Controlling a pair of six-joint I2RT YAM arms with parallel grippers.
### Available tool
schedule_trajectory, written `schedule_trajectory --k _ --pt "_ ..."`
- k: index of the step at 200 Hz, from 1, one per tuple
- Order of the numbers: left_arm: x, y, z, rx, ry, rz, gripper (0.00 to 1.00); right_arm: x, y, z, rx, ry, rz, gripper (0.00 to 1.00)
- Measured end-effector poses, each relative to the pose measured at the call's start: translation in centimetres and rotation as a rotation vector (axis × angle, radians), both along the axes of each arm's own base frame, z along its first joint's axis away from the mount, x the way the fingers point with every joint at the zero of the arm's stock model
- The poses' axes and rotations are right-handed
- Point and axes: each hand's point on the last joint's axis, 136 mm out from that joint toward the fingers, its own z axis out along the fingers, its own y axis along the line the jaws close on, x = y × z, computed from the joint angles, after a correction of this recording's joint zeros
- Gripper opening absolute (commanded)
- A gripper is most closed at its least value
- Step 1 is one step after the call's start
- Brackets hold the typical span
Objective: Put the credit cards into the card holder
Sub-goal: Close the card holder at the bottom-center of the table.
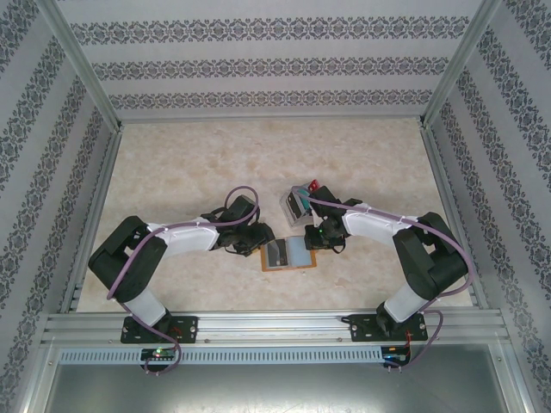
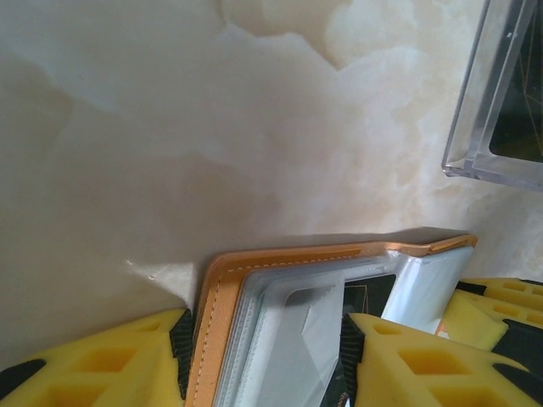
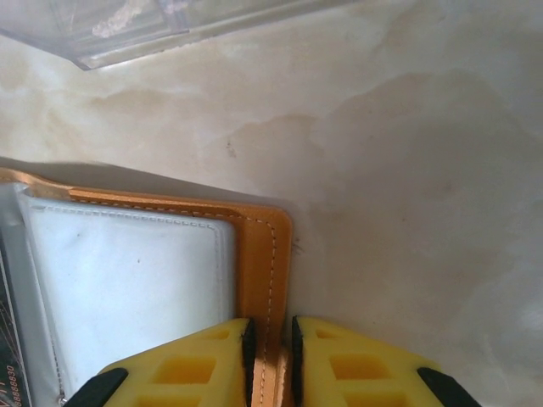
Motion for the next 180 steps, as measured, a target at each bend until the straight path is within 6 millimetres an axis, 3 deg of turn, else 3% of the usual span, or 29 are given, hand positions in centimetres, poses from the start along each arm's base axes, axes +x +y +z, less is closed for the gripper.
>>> schedule_trajectory --k 60,96,126,152,180 --pt "1.2 -1.7 1.7 -0.083 -0.066 -0.018 0.45 0.0 0.0 0.0 0.012 -0.004 -0.022 0.20" --pt "1.2 -5.0 4.5 -0.191 -0.123 -0.085 0.46 0.0 0.1 0.0 0.017 -0.008 -0.030 0.21" --pt "1.3 -6.3 6.0 -0.250 -0.146 -0.114 0.47 0.0 0.1 0.0 0.024 -0.015 -0.035 0.21" --pt "1.5 -7.0 6.3 -0.277 -0.149 -0.128 0.47 -0.1 0.0 0.1 0.038 -0.024 -0.052 0.26" --pt "2.1 -8.2 5.1 -0.286 -0.117 -0.140 0.46 -0.4 -1.2 0.5 0.054 -0.024 -0.105 0.33"
